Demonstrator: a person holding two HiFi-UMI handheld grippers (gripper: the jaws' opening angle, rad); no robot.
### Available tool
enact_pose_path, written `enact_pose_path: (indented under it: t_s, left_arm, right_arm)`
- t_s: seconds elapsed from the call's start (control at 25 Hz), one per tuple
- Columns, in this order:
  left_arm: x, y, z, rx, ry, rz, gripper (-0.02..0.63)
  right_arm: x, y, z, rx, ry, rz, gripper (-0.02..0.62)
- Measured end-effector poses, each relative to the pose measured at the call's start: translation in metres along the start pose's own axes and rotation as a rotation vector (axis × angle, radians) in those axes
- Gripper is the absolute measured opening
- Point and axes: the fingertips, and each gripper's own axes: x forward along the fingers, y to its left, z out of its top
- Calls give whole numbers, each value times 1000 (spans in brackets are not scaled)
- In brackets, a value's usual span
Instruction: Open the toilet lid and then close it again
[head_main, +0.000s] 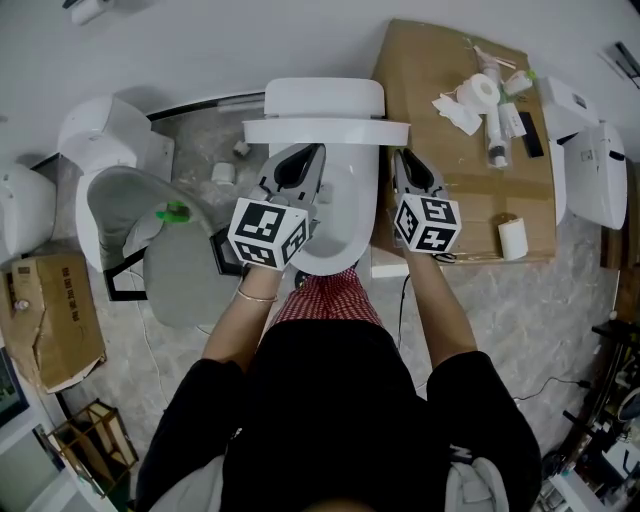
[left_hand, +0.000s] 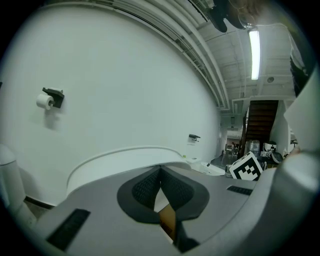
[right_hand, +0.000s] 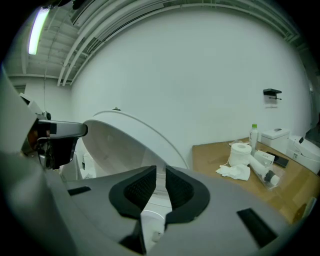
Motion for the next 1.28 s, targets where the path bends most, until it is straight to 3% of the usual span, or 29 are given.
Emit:
enact_pose_path:
  t_s: [0.24,0.8,1.28]
  left_arm:
    - [-5,-5,-5,-10,4,-21,3]
    - [-20,-16,-25,-27,19,-77,3]
    - [-37,-20,-36,-29,27,-106,3]
  right_arm:
    - [-13,17,-7,17,-7,48,21]
    - [-24,55,-8,111,-24,125,20]
    - [-36,71,-3,151,-61,126,20]
